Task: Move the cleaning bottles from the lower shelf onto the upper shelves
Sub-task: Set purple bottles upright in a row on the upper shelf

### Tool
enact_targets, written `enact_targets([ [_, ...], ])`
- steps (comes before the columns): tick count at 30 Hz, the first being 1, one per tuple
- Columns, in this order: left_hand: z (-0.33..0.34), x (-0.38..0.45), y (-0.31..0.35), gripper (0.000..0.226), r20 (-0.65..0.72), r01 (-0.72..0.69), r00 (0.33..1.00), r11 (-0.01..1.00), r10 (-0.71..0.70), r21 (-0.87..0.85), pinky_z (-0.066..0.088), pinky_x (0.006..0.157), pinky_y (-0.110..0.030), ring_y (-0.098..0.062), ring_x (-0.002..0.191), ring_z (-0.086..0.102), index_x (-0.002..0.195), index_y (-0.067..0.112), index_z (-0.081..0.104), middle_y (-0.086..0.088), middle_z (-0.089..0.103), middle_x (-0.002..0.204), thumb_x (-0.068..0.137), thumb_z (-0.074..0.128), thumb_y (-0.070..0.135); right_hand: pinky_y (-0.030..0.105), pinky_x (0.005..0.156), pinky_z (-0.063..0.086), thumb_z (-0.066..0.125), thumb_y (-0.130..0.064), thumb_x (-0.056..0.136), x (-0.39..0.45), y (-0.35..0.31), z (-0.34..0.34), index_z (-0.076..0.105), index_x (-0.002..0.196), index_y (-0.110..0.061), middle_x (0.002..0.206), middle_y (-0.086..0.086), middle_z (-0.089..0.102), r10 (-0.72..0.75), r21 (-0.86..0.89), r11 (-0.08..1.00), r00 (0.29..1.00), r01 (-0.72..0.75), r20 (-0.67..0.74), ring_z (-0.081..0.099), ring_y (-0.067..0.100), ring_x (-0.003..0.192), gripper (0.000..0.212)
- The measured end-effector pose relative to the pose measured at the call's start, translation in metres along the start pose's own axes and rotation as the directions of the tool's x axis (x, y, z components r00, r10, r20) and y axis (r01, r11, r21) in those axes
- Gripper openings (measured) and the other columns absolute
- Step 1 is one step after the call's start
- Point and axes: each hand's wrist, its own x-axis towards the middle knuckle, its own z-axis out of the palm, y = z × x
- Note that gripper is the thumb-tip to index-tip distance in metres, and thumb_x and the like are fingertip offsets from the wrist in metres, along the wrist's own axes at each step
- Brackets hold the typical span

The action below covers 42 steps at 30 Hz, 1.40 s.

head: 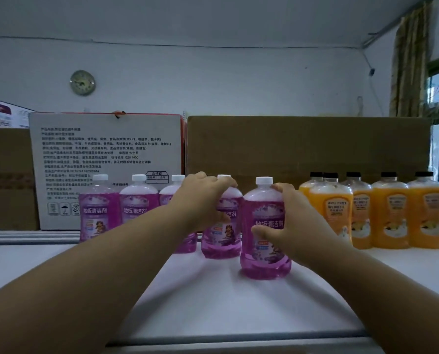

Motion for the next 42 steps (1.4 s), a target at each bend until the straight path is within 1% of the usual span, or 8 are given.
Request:
enact_targets([
  [10,0.016,0.01,-0.026,0.068,0.042,0.017,0.999,1.0,-0.017,-0.007,0.033,0.079,-0.035,-0.021,0.098,0.05,0.13,0.039,0.044,0.005,0.065,0.117,0.074,0.08,0.048,0.009,0.058,0.043,0.078,-0.044,0.076,0.008,0.016,0.014,0.024,0.148,-0.033,0.131,-0.007,0.044,-0.03,0.009,1.0,0.999,0.03,-0.042,0.051,0.007,0.099,0.09],
  [17,0.015,0.01,-0.028,0.067,0.075,0.017,0.997,1.0,-0.016,-0.011,0.036,0.079,-0.036,-0.023,0.1,0.053,0.13,0.038,0.042,0.004,0.066,0.116,0.075,0.08,0.046,0.022,0.082,0.051,0.074,-0.048,0.079,0.003,0.012,0.016,0.018,0.152,-0.03,0.139,-0.003,0.041,-0.044,-0.066,0.997,0.996,0.039,-0.081,0.044,0.005,0.107,0.094],
  [21,0.005,0.0,-0.019,0.077,0.094,0.027,0.995,0.996,-0.035,0.083,0.038,0.095,-0.04,-0.025,0.114,0.05,0.142,0.038,0.033,0.001,0.061,0.129,0.079,0.072,0.058,0.027,0.091,0.047,0.074,-0.052,0.078,-0.003,0.011,0.01,0.003,0.153,-0.035,0.141,-0.001,0.03,-0.032,-0.146,0.989,0.999,0.03,-0.009,0.036,0.006,0.113,0.105],
  [25,-0.017,-0.023,0.004,0.063,-0.066,0.081,0.995,0.985,-0.071,0.155,0.041,0.094,-0.04,-0.024,0.111,0.047,0.136,0.03,0.041,-0.001,0.056,0.123,0.084,0.061,0.059,0.032,0.088,0.054,0.081,-0.049,0.072,0.002,0.0,0.003,0.011,0.151,-0.033,0.128,0.002,0.037,0.02,-0.219,0.976,0.999,-0.011,0.04,0.05,0.015,0.106,0.106],
  [27,-0.021,-0.039,0.021,0.052,0.035,0.091,0.995,0.996,-0.091,0.008,0.044,0.085,-0.038,-0.022,0.104,0.05,0.124,0.027,0.048,-0.001,0.057,0.117,0.084,0.06,0.058,0.034,0.086,0.056,0.082,-0.047,0.071,0.009,-0.006,0.003,0.017,0.148,-0.028,0.124,0.005,0.041,0.032,-0.267,0.964,0.999,-0.019,0.043,0.054,0.019,0.104,0.103],
  [29,-0.016,-0.059,0.036,0.047,0.254,0.104,0.964,0.989,-0.075,-0.105,0.043,0.081,-0.035,-0.019,0.1,0.05,0.117,0.029,0.05,0.001,0.057,0.115,0.085,0.059,0.061,0.033,0.085,0.056,0.083,-0.044,0.072,0.016,-0.008,0.008,0.019,0.147,-0.024,0.124,0.007,0.042,0.051,-0.303,0.952,0.998,-0.035,0.042,0.055,0.02,0.103,0.1],
  [33,0.002,-0.089,0.042,0.051,0.494,0.136,0.869,0.975,-0.034,-0.173,0.042,0.09,-0.035,-0.019,0.11,0.047,0.123,0.03,0.051,0.003,0.054,0.125,0.089,0.049,0.068,0.034,0.086,0.053,0.08,-0.04,0.078,0.033,-0.005,0.024,0.015,0.151,-0.021,0.133,0.012,0.041,0.104,-0.339,0.937,0.994,-0.087,0.033,0.054,0.024,0.109,0.1],
  [42,0.009,-0.092,0.043,0.045,0.555,0.156,0.831,0.975,-0.043,-0.159,0.039,0.098,-0.041,-0.022,0.115,0.041,0.115,0.028,0.052,-0.001,0.051,0.12,0.093,0.04,0.065,0.039,0.086,0.055,0.079,-0.036,0.079,0.056,0.012,0.048,0.01,0.153,-0.026,0.14,0.014,0.037,0.14,-0.307,0.942,0.99,-0.137,-0.014,0.056,0.029,0.113,0.102],
])
